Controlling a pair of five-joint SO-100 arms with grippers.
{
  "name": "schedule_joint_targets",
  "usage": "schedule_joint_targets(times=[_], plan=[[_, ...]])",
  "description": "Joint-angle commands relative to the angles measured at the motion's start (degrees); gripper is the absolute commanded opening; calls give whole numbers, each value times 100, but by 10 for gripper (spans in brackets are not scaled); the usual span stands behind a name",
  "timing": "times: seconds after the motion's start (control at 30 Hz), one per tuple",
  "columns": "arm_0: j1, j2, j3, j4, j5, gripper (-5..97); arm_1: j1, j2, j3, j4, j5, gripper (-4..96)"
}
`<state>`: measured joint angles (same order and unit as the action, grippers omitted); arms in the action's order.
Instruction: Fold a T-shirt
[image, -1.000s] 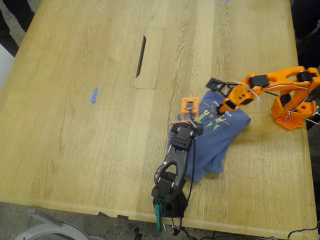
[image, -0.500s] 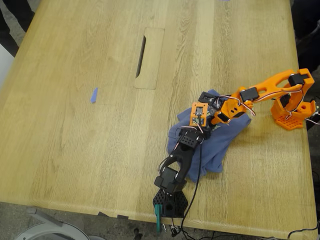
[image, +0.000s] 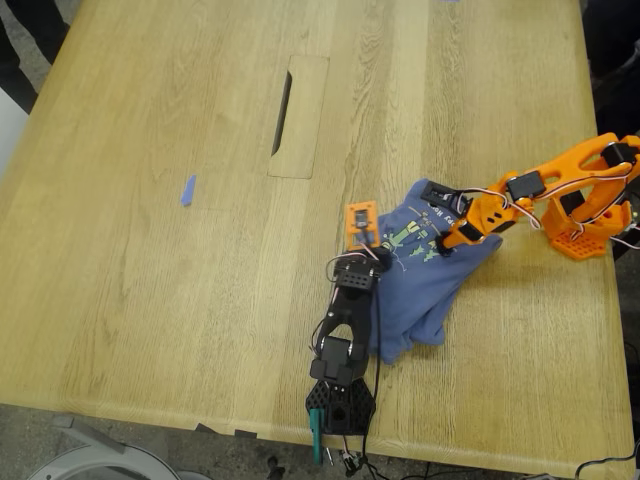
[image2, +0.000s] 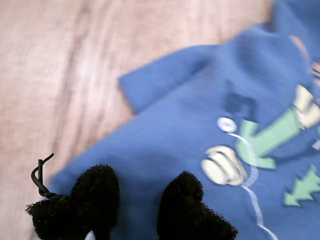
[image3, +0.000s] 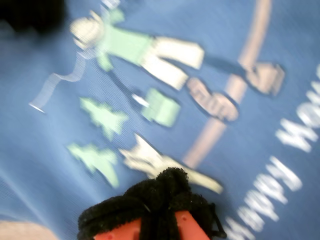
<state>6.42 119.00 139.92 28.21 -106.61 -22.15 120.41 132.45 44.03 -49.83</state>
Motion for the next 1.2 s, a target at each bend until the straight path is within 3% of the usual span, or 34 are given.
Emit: schedule_joint_targets(times=[0.0,0.2,0.47,0.8,1.03,1.17], plan=[[-431,642,-70,176,-44,199,167,466,123,202,-26,1],[-1230,1090,35,387,18,199,1134,1494,501,1160,-158,1],[-2742,1608,158,545,79,199,3674,2197,615,1679,-1178,1],[-5282,2725,1354,519,141,199,7400,3375,2505,-88,-3085,1],[-6671,3595,2312,-26,123,199,9879,3902,3445,-1099,-3709,1],[-7260,4605,3155,-202,185,199,10705,4228,3920,-1292,-3832,1]])
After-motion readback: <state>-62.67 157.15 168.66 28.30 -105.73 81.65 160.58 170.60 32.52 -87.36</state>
